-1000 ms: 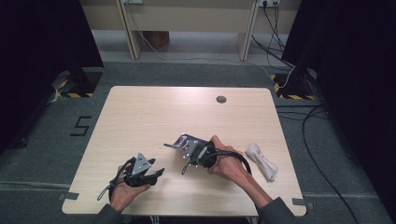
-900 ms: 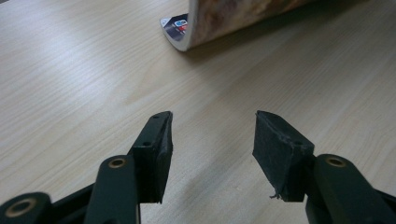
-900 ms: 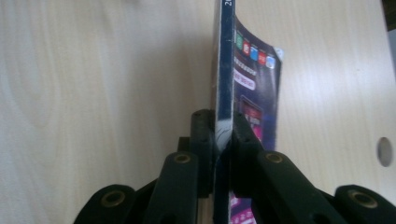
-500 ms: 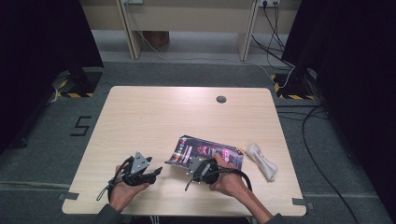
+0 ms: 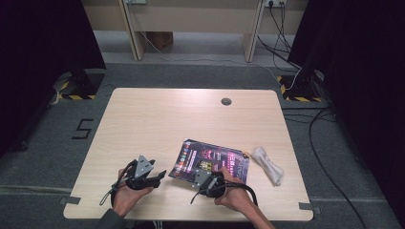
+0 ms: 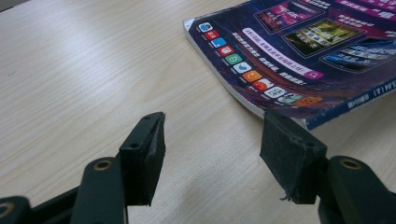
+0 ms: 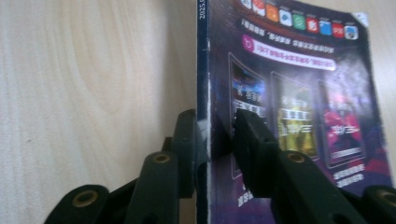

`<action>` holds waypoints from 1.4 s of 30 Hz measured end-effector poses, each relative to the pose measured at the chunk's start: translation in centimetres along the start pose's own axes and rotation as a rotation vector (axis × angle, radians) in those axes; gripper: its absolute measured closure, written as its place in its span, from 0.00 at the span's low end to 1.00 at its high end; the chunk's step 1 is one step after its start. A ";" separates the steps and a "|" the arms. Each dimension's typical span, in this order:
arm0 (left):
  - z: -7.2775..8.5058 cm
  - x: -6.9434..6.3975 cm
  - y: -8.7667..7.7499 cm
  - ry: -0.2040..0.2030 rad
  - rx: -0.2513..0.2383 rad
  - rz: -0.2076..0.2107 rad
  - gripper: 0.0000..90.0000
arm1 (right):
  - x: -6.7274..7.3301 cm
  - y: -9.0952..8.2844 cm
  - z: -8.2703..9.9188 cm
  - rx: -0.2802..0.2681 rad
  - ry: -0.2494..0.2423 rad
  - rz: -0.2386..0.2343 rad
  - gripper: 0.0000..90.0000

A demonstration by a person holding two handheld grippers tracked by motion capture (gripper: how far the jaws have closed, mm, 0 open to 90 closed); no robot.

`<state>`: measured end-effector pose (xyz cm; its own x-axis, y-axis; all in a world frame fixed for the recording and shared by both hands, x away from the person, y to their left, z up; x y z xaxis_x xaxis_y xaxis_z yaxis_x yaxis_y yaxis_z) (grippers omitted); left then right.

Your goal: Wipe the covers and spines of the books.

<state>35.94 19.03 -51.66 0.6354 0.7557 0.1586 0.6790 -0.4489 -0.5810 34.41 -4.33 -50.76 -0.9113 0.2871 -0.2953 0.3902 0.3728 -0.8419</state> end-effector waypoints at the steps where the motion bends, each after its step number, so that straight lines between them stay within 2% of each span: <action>1: 0.0 0.0 0.0 -0.001 -0.003 0.001 0.43 | 0.1 0.1 0.1 0.005 0.009 -0.001 0.75; 2: 0.0 -0.1 0.0 0.000 -0.004 0.001 0.43 | 0.3 0.2 0.3 0.011 0.026 -0.004 0.73; 4: 0.0 -0.1 0.0 0.006 -0.002 0.002 0.43 | 0.4 0.3 0.4 0.007 0.025 -0.017 0.70; 8: -0.1 -0.3 0.1 0.007 -0.003 0.004 0.42 | 0.8 0.2 0.9 0.009 0.079 -0.042 0.63; 9: -0.1 -0.3 0.1 0.005 -0.001 0.005 0.42 | 0.8 0.1 0.9 -0.003 0.076 -0.051 0.63; 12: 0.0 -0.4 0.2 0.004 0.003 0.009 0.42 | 0.5 -0.5 1.3 -0.019 0.101 -0.031 0.58; 16: -0.2 -0.8 0.4 0.005 0.000 0.025 0.40 | -0.2 -1.2 2.3 -0.047 0.182 -0.024 0.49; 18: -0.3 -1.0 0.6 0.007 0.003 0.039 0.37 | -0.5 -1.5 3.2 -0.049 0.231 0.001 0.44; 23: -0.7 -1.5 1.5 -0.001 0.010 0.048 0.29 | -0.8 -2.1 5.5 -0.049 0.334 0.013 0.39; 26: -1.1 -1.7 2.1 0.000 0.010 0.054 0.28 | -0.8 -2.3 6.8 -0.042 0.348 0.028 0.38; 28: -1.3 -1.8 2.5 -0.004 0.009 0.060 0.27 | -0.7 -2.5 7.5 -0.032 0.358 0.053 0.36; 33: -2.1 -2.0 3.9 0.023 0.021 0.047 0.26 | -0.4 -3.1 8.7 -0.050 0.388 0.059 0.35; 36: -2.6 -2.2 4.8 0.036 0.030 0.052 0.27 | 0.0 -3.2 9.1 -0.045 0.373 0.048 0.35; 40: -2.6 -2.5 5.7 0.070 0.065 0.049 0.28 | 0.3 -3.0 9.2 -0.018 0.344 0.075 0.34; 42: -2.5 -2.8 5.9 0.092 0.070 0.052 0.29 | 0.1 -3.0 9.3 -0.017 0.358 0.079 0.32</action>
<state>39.09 13.14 -53.52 0.7023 0.6840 0.1975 0.6191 -0.4498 -0.6438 31.94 -13.60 -52.47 -0.7755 0.6050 -0.1803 0.4627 0.3505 -0.8143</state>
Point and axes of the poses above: each handheld gripper's, and its own axes: y roughly forward along the jaws, z roughly out of its underside, x roughly to its left, the point moved 4 cm from there along y, roughly forward along the jaws, and after that the axes turned 4 degrees about y, right-handed, at the moved point
